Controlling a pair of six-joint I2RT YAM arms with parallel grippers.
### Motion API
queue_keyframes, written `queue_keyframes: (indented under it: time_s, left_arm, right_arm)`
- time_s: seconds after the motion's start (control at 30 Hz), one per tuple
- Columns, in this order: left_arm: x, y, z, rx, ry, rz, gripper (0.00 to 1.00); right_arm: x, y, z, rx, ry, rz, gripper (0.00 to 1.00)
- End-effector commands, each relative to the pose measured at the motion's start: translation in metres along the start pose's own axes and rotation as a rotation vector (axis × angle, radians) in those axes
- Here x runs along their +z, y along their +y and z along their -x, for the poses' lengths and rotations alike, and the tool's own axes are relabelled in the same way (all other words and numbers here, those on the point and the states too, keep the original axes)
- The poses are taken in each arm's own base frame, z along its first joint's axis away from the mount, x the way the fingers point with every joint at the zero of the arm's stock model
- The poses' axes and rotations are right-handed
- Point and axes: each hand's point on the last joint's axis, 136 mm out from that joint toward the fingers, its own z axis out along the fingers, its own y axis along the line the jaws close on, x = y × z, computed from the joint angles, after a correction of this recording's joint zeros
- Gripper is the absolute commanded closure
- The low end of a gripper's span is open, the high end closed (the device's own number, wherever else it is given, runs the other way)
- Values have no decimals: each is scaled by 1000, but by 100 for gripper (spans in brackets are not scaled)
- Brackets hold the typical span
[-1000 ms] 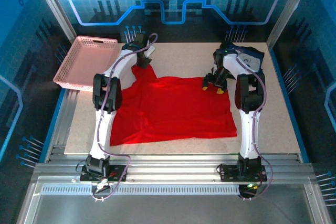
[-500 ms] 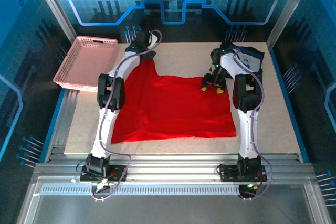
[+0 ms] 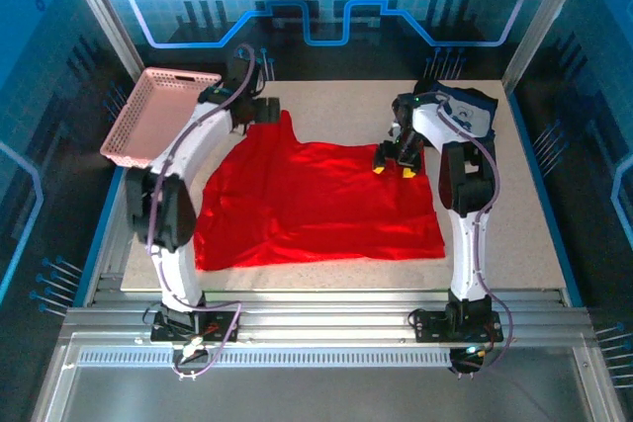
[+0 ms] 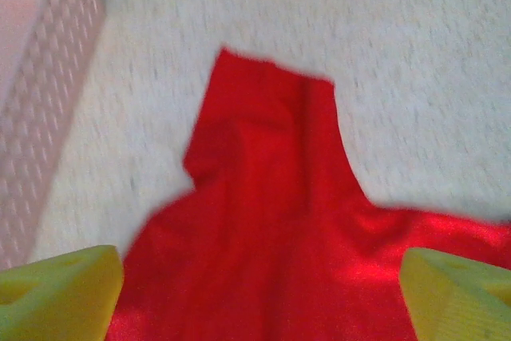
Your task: Fold and stack the t-shirts
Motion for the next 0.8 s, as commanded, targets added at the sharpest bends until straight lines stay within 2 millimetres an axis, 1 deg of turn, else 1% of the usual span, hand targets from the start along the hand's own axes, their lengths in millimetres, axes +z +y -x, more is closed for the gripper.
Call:
queue_keyframes:
  time_s: [0.0,0.1,0.17,0.23,0.33,0.43,0.53,0.73,0.77]
  left_arm:
    - [22,11,-101,-226,300,27,17]
    - [26,29,-144,-295,387,102,26]
    - [26,43,-170,-331,433,170,30]
    - [24,59,-198,-385,474,240,32]
    - [18,73,-232,-443,534,305,32]
    - [6,88,-261,-489,568,371,32]
    - [-7,97,-285,-520,593,401,32]
    - [-32,110,-332,-573,668,461,33]
    - [-36,112,-337,-587,666,464,33]
  right_arm:
    - [-9,-2,-11,-23,-13,-22,24]
    - [-2,-11,-19,-5,6,-50,24]
    - [1,-16,-25,1,14,-73,24]
    - [1,-20,-30,-3,9,-94,24]
    - [4,-27,-39,-12,12,-125,24]
    - [6,-33,-49,-35,20,-164,24]
    - [9,-38,-60,-49,30,-191,24]
    - [16,-39,-77,-73,61,-209,24]
    - [16,-39,-79,-72,61,-209,24]
